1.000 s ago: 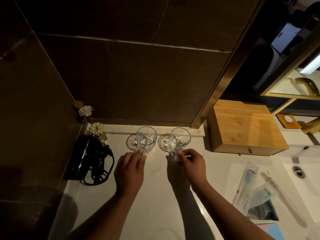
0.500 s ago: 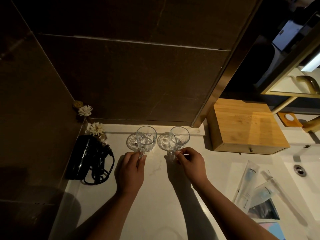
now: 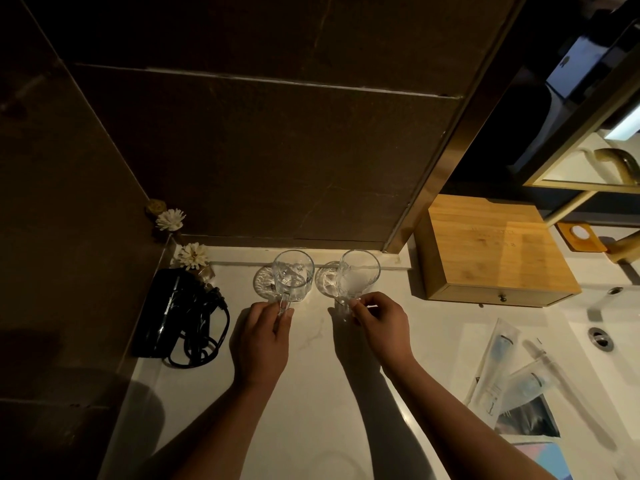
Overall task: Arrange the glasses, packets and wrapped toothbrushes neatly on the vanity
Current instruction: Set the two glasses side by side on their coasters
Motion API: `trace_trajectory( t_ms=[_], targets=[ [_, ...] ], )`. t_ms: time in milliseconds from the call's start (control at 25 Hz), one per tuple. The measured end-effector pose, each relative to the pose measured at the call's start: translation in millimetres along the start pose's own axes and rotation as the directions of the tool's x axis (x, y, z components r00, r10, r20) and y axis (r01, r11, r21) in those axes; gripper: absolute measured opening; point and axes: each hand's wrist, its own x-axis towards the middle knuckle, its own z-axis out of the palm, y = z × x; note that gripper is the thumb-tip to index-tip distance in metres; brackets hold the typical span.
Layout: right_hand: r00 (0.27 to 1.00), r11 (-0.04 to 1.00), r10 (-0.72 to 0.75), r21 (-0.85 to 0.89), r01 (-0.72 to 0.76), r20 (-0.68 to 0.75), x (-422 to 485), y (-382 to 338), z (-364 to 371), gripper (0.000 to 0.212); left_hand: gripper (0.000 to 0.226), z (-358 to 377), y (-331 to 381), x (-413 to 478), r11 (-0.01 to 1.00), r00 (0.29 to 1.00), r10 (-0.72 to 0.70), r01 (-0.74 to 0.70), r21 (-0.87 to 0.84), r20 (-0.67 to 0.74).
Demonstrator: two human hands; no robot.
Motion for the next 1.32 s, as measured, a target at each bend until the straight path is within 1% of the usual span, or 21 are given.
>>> trace_trajectory(
  t_ms=[200,240,280,320,400,440,480,560,640,680,760,840,1120,1320],
  targets=[
    [0.999,0.999,-0.011,0.038,0.010,0.031,-4,-1,-6,0.020,0.043,-6,7,0,0.999,0.999,-0.034,0.035,-0.042,0.020],
    [0.999,0.999,-0.027,0.021,0.027,0.022,-8,2,-9,0.021,0.044,-9,8,0,0.997,0.999,-0.043,0.045,-0.062,0.024],
    [0.998,0.997,-0.067,-0.050,0.067,-0.010,-13,9,-12,0.023,0.044,-11,10,0,0.995,0.998,-0.048,0.050,-0.081,0.028],
    [0.991,0.979,-0.129,-0.167,0.120,-0.042,-19,20,-14,0.026,0.046,-14,11,0,0.994,0.998,-0.055,0.059,-0.095,0.039],
    [0.969,0.874,-0.244,-0.438,0.209,-0.025,-34,44,-16,0.038,0.049,-20,16,2,0.989,0.995,-0.075,0.082,-0.124,0.066],
    [0.963,0.815,-0.271,-0.530,0.234,0.008,-40,54,-15,0.044,0.048,-22,21,4,0.984,0.993,-0.088,0.099,-0.149,0.081],
    [0.958,0.769,-0.283,-0.588,0.252,0.041,-44,62,-14,0.049,0.043,-26,29,6,0.970,0.988,-0.115,0.134,-0.202,0.104],
    [0.958,0.721,-0.278,-0.645,0.253,0.065,-47,66,-13,0.053,0.028,-31,42,12,0.896,0.961,-0.213,0.265,-0.356,0.178],
    [0.963,0.712,-0.263,-0.662,0.233,0.056,-47,65,-13,0.054,0.024,-34,52,16,0.815,0.923,-0.291,0.378,-0.439,0.254],
    [0.964,0.712,-0.261,-0.663,0.231,0.056,-46,64,-13,0.054,0.023,-35,55,16,0.786,0.912,-0.316,0.406,-0.467,0.261],
    [0.965,0.716,-0.256,-0.659,0.229,0.058,-46,64,-14,0.055,0.022,-36,60,17,0.737,0.900,-0.354,0.435,-0.518,0.253],
    [0.965,0.715,-0.257,-0.660,0.230,0.058,-46,65,-15,0.055,0.023,-35,62,16,0.710,0.891,-0.384,0.452,-0.540,0.240],
    [0.962,0.713,-0.270,-0.660,0.234,0.049,-46,64,-14,0.053,0.024,-30,66,13,0.676,0.881,-0.417,0.465,-0.571,0.223],
    [0.962,0.713,-0.270,-0.662,0.232,0.045,-47,62,-15,0.052,0.023,-25,64,11,0.705,0.892,-0.384,0.450,-0.548,0.239]
  ],
)
